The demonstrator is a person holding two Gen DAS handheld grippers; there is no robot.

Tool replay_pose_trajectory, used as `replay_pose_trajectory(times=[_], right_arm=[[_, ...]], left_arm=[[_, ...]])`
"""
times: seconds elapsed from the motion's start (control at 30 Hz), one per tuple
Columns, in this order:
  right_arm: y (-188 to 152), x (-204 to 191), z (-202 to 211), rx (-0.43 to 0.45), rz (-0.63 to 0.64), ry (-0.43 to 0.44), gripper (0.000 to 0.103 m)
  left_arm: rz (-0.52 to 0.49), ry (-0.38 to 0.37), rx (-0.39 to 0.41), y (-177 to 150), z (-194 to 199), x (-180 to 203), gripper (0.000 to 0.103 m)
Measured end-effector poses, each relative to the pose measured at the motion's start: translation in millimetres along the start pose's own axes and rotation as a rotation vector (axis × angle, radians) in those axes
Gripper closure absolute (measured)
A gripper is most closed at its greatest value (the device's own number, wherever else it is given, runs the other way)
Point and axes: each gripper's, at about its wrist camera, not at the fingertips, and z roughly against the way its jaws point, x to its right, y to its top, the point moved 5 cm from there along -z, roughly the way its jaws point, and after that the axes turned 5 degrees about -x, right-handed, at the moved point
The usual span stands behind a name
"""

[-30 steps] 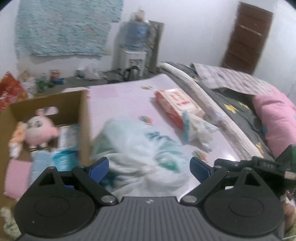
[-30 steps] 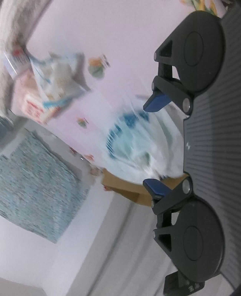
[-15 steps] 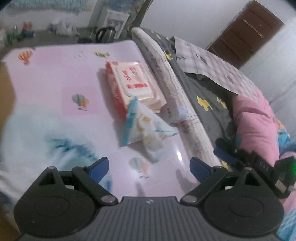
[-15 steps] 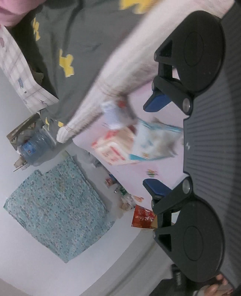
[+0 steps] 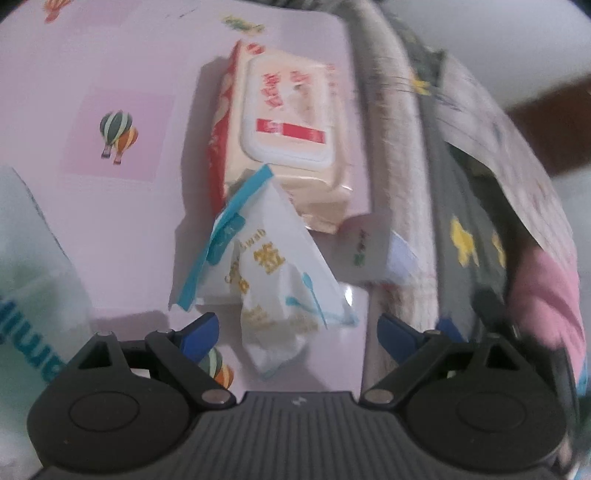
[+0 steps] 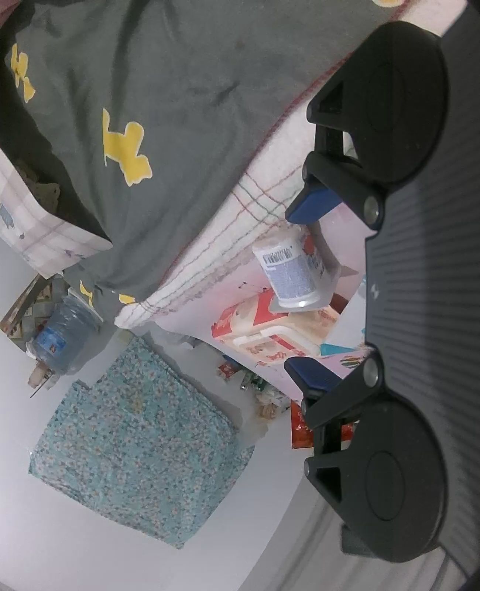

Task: Organize soft objects
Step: 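Move both tools back to the bed toward the cotton swab bag, then grasp the cotton swab bag with the left tool while the right tool grasps the white cup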

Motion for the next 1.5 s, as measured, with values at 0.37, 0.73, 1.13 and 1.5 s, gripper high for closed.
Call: replay_pose_trajectory(times=[0.37, 0.73, 1.13, 1.5], right_arm=[[-0.5, 10.8, 0.2, -0.003, -0.012, 0.006, 0.024], [8.7, -18.4, -36.6, -0.086, 0.104, -0.06, 0.024], [4.4, -36.9, -89.4, -0.19, 0.259, -0.277, 0.022], [3.2, -11.2, -69.6, -0.146, 0.097, -0.191, 0.042]], left_arm=[[0.132, 0.084, -0.037, 16.1, -48.3, -6.7, 0.032], [0.093, 0.083, 0.032, 10.4, -32.9, -8.1, 0.056], [0.11, 0.049, 0.037, -2.3, -11.4, -27.2, 0.059], [0.057, -0.001, 0.02, -16.0, 0.4, -26.6, 0.059]])
